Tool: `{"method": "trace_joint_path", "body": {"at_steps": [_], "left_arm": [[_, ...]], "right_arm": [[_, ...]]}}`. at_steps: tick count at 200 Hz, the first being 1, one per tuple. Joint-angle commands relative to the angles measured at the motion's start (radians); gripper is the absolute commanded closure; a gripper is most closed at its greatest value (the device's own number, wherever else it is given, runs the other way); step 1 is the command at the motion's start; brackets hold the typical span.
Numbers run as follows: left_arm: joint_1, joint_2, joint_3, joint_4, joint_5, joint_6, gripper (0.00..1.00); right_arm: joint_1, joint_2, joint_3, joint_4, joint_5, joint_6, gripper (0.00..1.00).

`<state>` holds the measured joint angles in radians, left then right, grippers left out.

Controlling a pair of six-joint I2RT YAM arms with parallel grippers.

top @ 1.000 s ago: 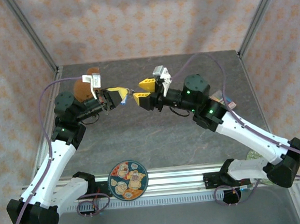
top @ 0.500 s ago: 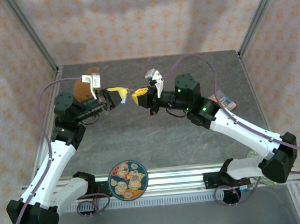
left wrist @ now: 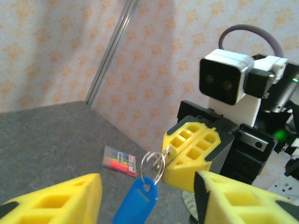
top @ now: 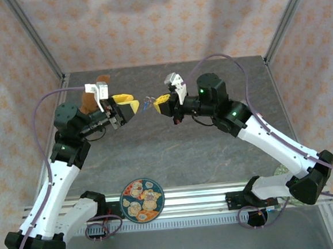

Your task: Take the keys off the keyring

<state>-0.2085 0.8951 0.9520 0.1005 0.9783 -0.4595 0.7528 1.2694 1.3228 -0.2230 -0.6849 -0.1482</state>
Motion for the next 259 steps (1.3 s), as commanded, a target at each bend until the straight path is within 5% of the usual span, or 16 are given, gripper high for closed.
{"method": "trace_joint_path", "body": {"at_steps": [1, 34, 77, 105, 177, 209, 259], "left_arm": [[0.007, 0.036, 0.068, -0.029, 0.096, 0.042, 0.43], [-0.002, 0.107, 0.129, -0.087, 0.209, 0.059, 0.38], [-0.047, 0.135, 0.179, -0.250, 0.221, 0.181, 0.38], [-0.051, 0.137, 0.185, -0.290, 0.220, 0.210, 0.47], [-0.051, 0.129, 0.185, -0.295, 0.212, 0.222, 1.00], [-0.049, 0.109, 0.157, -0.209, 0.172, 0.153, 1.00], [-0.035, 0.077, 0.052, 0.103, 0.056, -0.080, 1.00]], "right_arm": [[-0.022, 0.021, 0.071, -0.117, -0.123, -0.050, 1.00], [-0.032, 0.065, 0.132, -0.198, -0.207, -0.074, 1.00], [-0.038, 0.101, 0.172, -0.206, -0.255, -0.060, 1.00], [-0.041, 0.112, 0.187, -0.213, -0.271, -0.057, 1.00], [-0.043, 0.110, 0.190, -0.213, -0.263, -0.055, 1.00], [-0.043, 0.074, 0.142, -0.150, -0.224, -0.058, 1.00], [-0.037, -0.066, -0.127, 0.248, -0.134, 0.070, 1.00]]}}
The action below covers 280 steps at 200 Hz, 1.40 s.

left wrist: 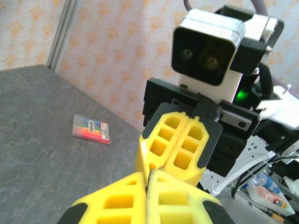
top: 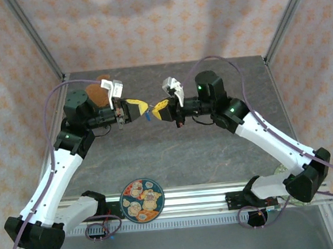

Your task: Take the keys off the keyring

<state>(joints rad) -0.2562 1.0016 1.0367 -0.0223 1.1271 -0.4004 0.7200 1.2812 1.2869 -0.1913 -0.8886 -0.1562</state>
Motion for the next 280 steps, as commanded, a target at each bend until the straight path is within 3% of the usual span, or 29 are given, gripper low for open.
{"method": "trace_joint_path", "body": {"at_steps": [1, 31, 75, 82, 90, 105, 134, 154, 212, 280], "left_arm": [[0.013, -0.029, -0.035, 0.230, -0.092, -0.139, 1.00], [0.011, -0.011, -0.066, 0.353, -0.100, -0.253, 1.00], [0.012, -0.040, -0.117, 0.393, -0.159, -0.279, 1.00], [0.014, -0.046, -0.119, 0.378, -0.163, -0.267, 1.00], [0.015, -0.055, -0.119, 0.339, -0.174, -0.241, 0.88], [0.018, -0.077, -0.117, 0.270, -0.190, -0.182, 0.83], [0.038, -0.105, -0.099, 0.144, -0.218, -0.082, 0.61], [0.039, -0.099, -0.066, 0.047, -0.203, -0.006, 0.55], [0.037, -0.043, -0.014, -0.039, -0.084, 0.055, 0.44], [0.001, 0.023, 0.014, -0.057, 0.037, 0.074, 0.42]], "right_arm": [[-0.003, -0.080, -0.096, 0.222, 0.071, 0.080, 1.00], [0.035, -0.091, -0.154, 0.291, 0.140, 0.097, 1.00], [0.061, -0.123, -0.203, 0.347, 0.245, 0.130, 1.00], [0.059, -0.123, -0.192, 0.321, 0.253, 0.123, 1.00], [0.054, -0.119, -0.174, 0.282, 0.253, 0.118, 1.00], [0.041, -0.110, -0.137, 0.207, 0.242, 0.104, 1.00], [0.010, -0.074, -0.046, 0.003, 0.237, 0.039, 1.00], [-0.008, -0.044, 0.023, -0.143, 0.204, -0.017, 1.00], [-0.013, 0.058, 0.187, -0.403, 0.101, -0.125, 1.00], [-0.027, 0.136, 0.281, -0.472, -0.019, -0.158, 1.00]]}}
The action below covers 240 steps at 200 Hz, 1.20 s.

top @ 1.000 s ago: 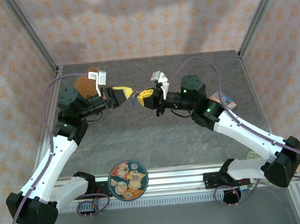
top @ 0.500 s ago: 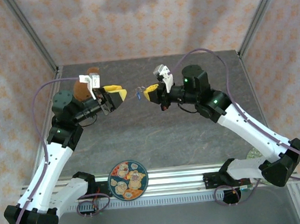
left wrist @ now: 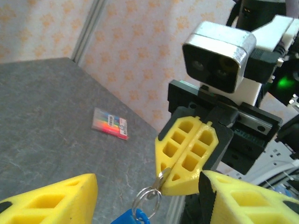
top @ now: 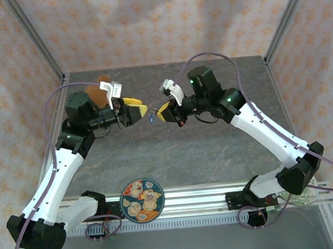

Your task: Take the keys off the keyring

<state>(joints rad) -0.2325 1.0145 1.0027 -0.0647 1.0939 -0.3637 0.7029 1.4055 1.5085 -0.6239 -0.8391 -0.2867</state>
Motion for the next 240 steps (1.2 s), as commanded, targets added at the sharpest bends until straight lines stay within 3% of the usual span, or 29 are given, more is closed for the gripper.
{"method": "trace_joint_path", "body": {"at_steps": [1, 51, 95, 116, 150, 172, 208, 240], "left_arm": [[-0.024, 0.011, 0.049, -0.018, 0.069, 0.039, 0.42], [-0.055, 0.036, 0.078, -0.104, 0.071, 0.104, 0.42], [-0.057, 0.030, 0.089, -0.158, 0.060, 0.145, 0.53], [-0.057, 0.027, 0.087, -0.171, 0.053, 0.156, 0.63], [-0.056, 0.024, 0.093, -0.175, 0.047, 0.161, 0.95], [-0.055, 0.016, 0.088, -0.141, 0.037, 0.134, 1.00], [-0.053, -0.023, 0.035, 0.015, -0.036, 0.013, 1.00], [-0.048, -0.050, -0.027, 0.186, -0.105, -0.123, 1.00]], "right_arm": [[-0.010, 0.012, 0.060, -0.041, -0.069, -0.028, 1.00], [-0.012, 0.042, 0.106, -0.068, -0.116, -0.032, 1.00], [-0.014, 0.049, 0.115, -0.071, -0.130, -0.034, 1.00], [-0.014, 0.050, 0.118, -0.071, -0.135, -0.032, 1.00], [-0.016, 0.048, 0.122, -0.073, -0.132, -0.032, 1.00], [-0.016, 0.035, 0.107, -0.055, -0.119, -0.027, 1.00], [-0.016, -0.051, -0.025, 0.138, -0.064, 0.034, 1.00], [-0.011, -0.155, -0.222, 0.439, -0.034, 0.154, 1.00]]}}
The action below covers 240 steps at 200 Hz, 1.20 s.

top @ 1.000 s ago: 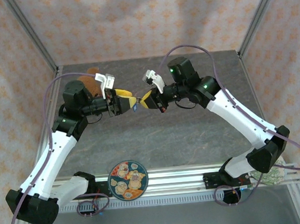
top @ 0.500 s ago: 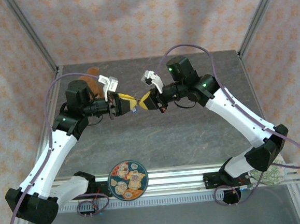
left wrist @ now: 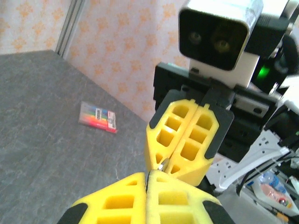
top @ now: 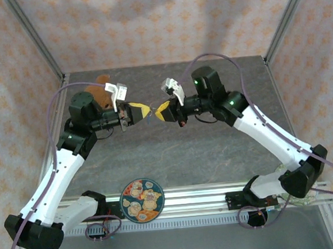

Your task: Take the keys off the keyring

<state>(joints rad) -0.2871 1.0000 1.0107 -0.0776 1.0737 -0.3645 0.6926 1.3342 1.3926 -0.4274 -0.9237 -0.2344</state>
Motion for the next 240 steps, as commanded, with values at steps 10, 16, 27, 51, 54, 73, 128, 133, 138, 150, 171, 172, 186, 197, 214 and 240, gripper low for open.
{"method": "trace_joint_path", "body": {"at_steps": [10, 16, 27, 51, 54, 73, 128, 133, 138, 150, 171, 172, 186, 197, 214, 240], "left_arm": [[0.006, -0.032, -0.047, 0.229, -0.091, -0.146, 1.00], [0.006, -0.031, -0.052, 0.242, -0.093, -0.158, 1.00], [0.006, -0.023, -0.061, 0.271, -0.088, -0.175, 1.00], [0.005, -0.021, -0.070, 0.292, -0.086, -0.211, 1.00], [0.005, -0.022, -0.072, 0.292, -0.087, -0.209, 1.00], [0.006, -0.035, -0.071, 0.262, -0.102, -0.189, 0.83], [0.019, -0.059, -0.031, 0.113, -0.143, -0.056, 0.64], [0.018, -0.056, -0.022, 0.090, -0.141, -0.038, 0.63], [0.018, -0.053, -0.011, 0.067, -0.140, -0.017, 0.62], [0.017, -0.041, 0.011, 0.023, -0.132, 0.017, 0.58], [0.017, -0.019, 0.035, 0.002, -0.090, 0.029, 0.50], [0.017, -0.018, 0.036, 0.001, -0.090, 0.030, 0.49], [0.017, -0.004, 0.047, -0.004, -0.051, 0.032, 0.47], [0.014, 0.009, 0.055, -0.007, -0.020, 0.029, 0.45], [0.005, 0.027, 0.075, -0.050, 0.012, 0.048, 0.45], [-0.016, 0.044, 0.114, -0.180, 0.023, 0.142, 0.45]], "right_arm": [[0.009, -0.110, -0.149, 0.298, 0.072, 0.109, 1.00], [0.016, -0.123, -0.171, 0.324, 0.092, 0.112, 1.00], [0.029, -0.137, -0.191, 0.336, 0.110, 0.107, 1.00], [0.036, -0.139, -0.192, 0.322, 0.142, 0.118, 1.00], [0.036, -0.139, -0.191, 0.319, 0.149, 0.122, 1.00], [0.030, -0.132, -0.169, 0.283, 0.154, 0.131, 1.00], [-0.002, -0.082, -0.057, 0.076, 0.131, 0.075, 1.00], [-0.003, -0.075, -0.046, 0.055, 0.130, 0.069, 1.00], [-0.005, -0.067, -0.030, 0.034, 0.126, 0.061, 1.00], [-0.005, -0.042, 0.012, -0.030, 0.108, 0.038, 1.00], [-0.007, 0.006, 0.071, -0.113, 0.046, 0.004, 1.00], [-0.007, 0.008, 0.073, -0.115, 0.043, 0.002, 1.00], [-0.007, 0.029, 0.101, -0.148, 0.004, -0.019, 1.00], [-0.007, 0.043, 0.117, -0.165, -0.018, -0.028, 1.00], [-0.007, 0.061, 0.142, -0.186, -0.047, -0.041, 1.00], [-0.008, 0.081, 0.171, -0.224, -0.068, -0.063, 1.00]]}}
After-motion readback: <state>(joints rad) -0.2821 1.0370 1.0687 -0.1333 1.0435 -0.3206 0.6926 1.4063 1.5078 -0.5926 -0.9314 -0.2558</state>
